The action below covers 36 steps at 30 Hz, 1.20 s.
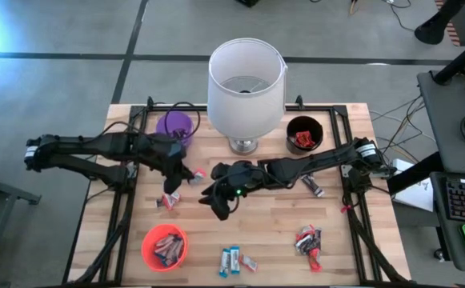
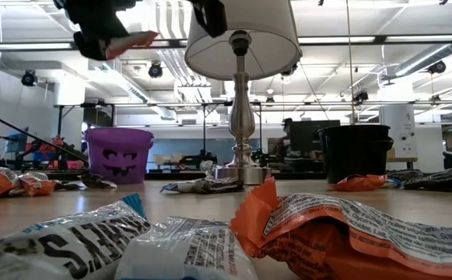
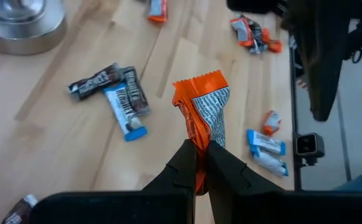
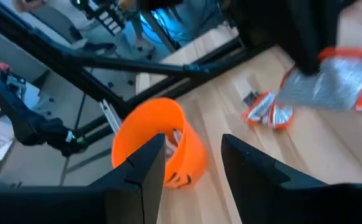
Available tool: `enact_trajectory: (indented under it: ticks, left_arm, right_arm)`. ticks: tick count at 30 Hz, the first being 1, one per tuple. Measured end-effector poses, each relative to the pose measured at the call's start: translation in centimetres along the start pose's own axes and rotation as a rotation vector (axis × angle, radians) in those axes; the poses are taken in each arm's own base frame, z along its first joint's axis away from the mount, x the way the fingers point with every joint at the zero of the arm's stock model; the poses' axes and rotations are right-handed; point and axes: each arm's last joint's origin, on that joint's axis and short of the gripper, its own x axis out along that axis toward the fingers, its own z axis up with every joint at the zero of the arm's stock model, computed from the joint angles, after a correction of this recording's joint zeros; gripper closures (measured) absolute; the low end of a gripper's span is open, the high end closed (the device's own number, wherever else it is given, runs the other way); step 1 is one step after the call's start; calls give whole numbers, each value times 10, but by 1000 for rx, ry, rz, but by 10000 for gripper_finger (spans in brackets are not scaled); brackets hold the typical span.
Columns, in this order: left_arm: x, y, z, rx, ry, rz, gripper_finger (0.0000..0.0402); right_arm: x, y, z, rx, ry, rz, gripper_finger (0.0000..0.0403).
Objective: Organize candy in baskets
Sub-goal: Put the orange chocolate bar into the black bucket
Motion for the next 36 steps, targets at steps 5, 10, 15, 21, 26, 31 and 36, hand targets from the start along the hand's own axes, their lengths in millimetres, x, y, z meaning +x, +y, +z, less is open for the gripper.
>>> enact_trajectory:
  ticks: [5,10,15,21,26,31,36]
  left_arm:
    - [-2,-7,-2,39,-12,14,401]
    - [-12,-14,0,74,-53,6,401]
    - [-27,-19,8,110,-126,-2,401]
    - [-41,-22,10,151,-176,-19,401]
    - [-42,-22,10,163,-179,-19,401]
    - [-38,-22,10,188,-172,-22,401]
    - [-37,-23,11,199,-163,-37,401]
  right_arm:
    - [-3,3,10,15,-90,-82,255]
    - [-5,4,15,87,-134,-109,255]
    - [-6,3,16,129,-166,-138,255]
    - [-6,4,17,136,-181,-145,255]
    - [-7,2,19,136,-217,-190,255]
    - [-7,-1,21,140,-244,-219,254]
    - [-8,-6,24,144,-277,-257,254]
